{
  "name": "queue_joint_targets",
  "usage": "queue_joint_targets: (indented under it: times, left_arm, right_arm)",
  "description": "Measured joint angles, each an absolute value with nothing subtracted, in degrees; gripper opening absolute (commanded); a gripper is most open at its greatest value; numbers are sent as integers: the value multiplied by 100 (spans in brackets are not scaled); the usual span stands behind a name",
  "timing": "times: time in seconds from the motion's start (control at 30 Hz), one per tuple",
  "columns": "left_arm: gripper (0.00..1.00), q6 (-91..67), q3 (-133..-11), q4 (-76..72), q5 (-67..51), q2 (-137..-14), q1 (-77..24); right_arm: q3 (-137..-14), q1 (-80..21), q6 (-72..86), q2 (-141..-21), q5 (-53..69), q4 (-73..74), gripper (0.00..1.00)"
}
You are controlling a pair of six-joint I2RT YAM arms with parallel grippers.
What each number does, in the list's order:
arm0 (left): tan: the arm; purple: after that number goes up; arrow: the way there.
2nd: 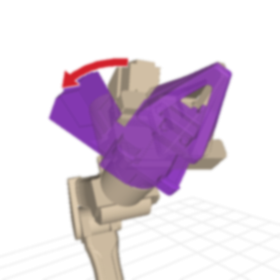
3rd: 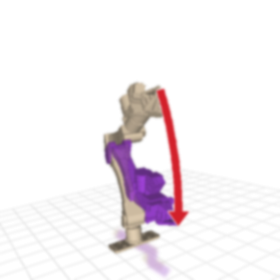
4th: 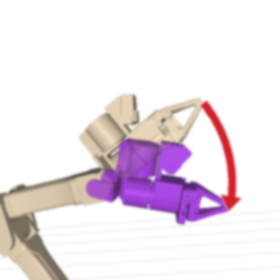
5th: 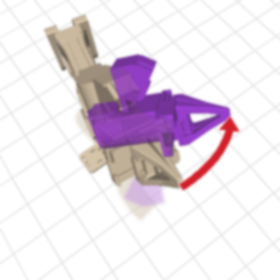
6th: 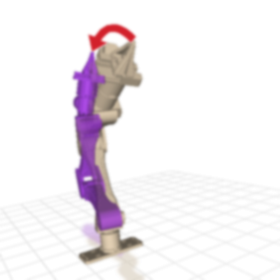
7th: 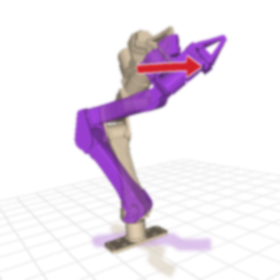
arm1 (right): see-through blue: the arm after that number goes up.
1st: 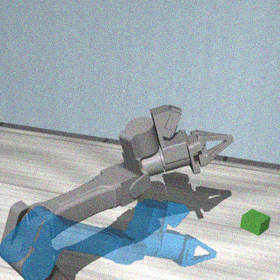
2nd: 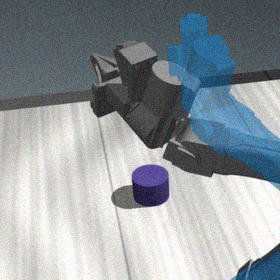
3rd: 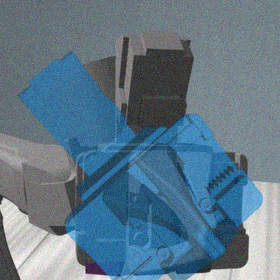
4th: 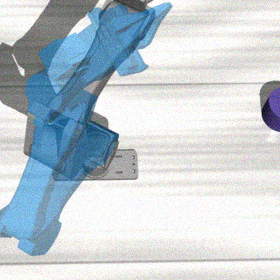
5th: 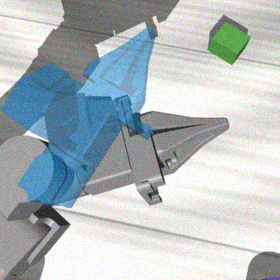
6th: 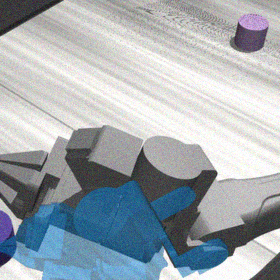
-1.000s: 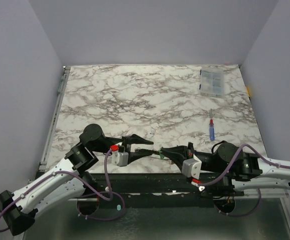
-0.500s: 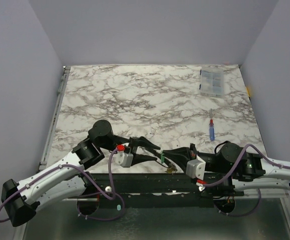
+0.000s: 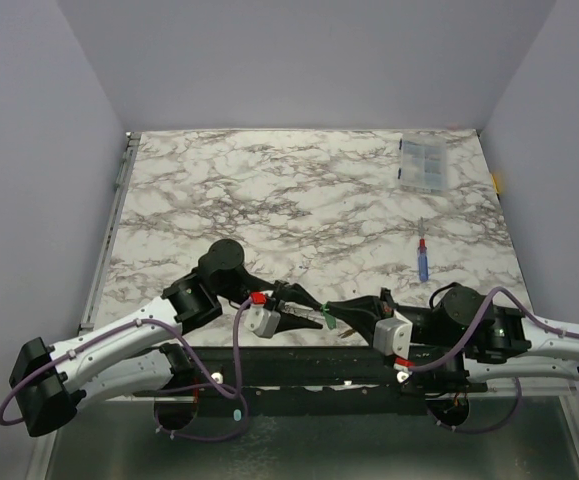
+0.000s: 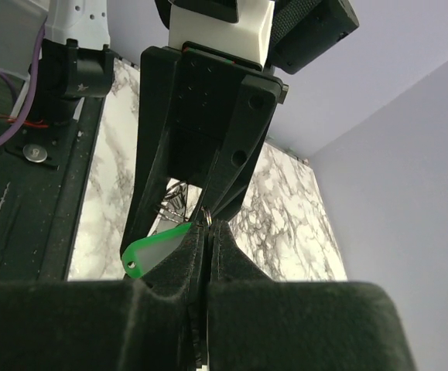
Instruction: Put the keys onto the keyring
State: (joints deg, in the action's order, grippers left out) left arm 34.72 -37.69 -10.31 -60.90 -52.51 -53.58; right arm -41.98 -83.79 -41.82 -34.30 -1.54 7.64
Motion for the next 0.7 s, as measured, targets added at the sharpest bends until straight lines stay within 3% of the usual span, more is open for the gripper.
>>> queue_joint_targets:
  times: [0.2, 0.53, 0.7]
  left_arm:
    - [33, 3544, -3769, -1140, -6082, -5424, -5492]
    - [35, 3581, -3642, -1555, -5929, -5435, -5527]
    - [26, 3505, -3562, -1723, -5865, -5435, -5527]
  right_arm:
    - [-4125, -8379, -4101, -3433, -134, 757, 1]
    - [-4106, -8379, -3986, -3433, 12, 738, 1]
    - [-4049, -8379, -3944, -3435, 21, 687, 1]
